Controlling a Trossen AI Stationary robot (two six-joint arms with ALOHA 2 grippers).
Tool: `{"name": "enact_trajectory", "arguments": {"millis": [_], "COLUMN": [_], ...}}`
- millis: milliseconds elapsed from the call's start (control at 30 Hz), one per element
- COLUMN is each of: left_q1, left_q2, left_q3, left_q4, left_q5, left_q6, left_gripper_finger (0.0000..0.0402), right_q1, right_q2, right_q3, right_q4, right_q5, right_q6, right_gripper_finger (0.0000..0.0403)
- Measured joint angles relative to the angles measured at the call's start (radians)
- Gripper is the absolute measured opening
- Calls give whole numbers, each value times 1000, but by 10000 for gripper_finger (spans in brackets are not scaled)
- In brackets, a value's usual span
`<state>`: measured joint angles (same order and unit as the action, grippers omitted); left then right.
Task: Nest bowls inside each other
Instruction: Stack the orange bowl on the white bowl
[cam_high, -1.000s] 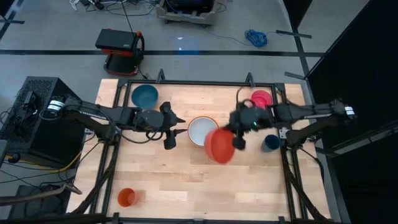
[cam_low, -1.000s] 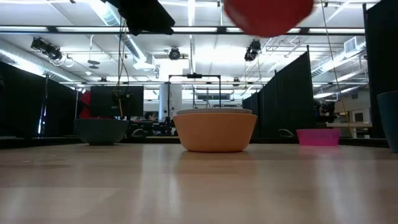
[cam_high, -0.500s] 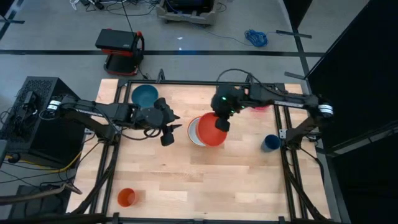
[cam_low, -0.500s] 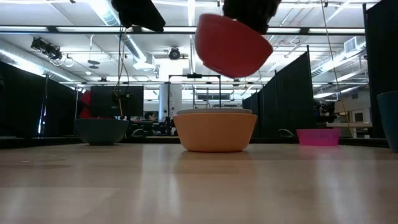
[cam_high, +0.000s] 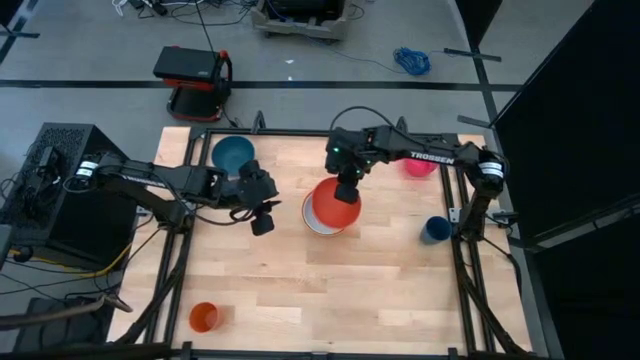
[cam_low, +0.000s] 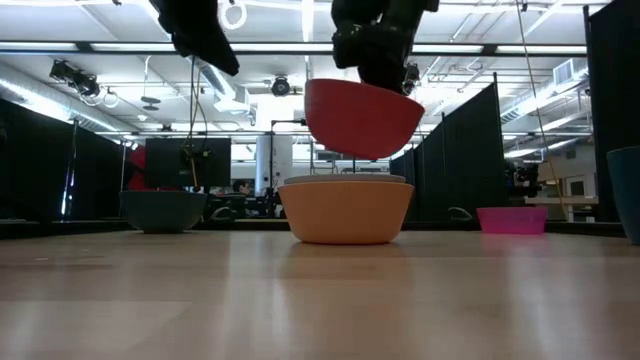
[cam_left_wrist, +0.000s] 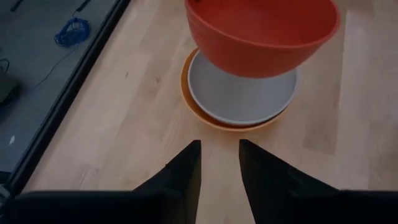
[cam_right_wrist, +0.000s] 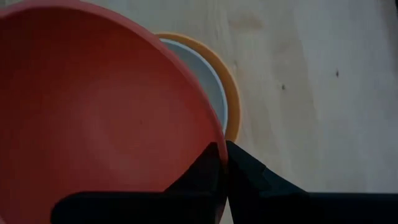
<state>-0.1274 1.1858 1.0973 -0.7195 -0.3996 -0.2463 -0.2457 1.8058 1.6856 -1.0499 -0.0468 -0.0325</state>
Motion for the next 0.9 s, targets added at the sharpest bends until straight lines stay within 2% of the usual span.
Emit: {"name": "enact_trajectory", "arguments": {"millis": [400,900], "left_q1": [0,0], "left_q2": [0,0], "left_q3": [0,0], "left_q4": [-44,-42], "left_q5": [0,0], "left_q6": [0,1], "left_gripper_finger": [72,77], "right_q1": [-26,-26], "right_q2": [70,130], "right_q3": [12,12], "right_q4": [31,17], "right_q5": [-38,-41], "right_q6": [1,0], "right_gripper_finger": [0,0]}}
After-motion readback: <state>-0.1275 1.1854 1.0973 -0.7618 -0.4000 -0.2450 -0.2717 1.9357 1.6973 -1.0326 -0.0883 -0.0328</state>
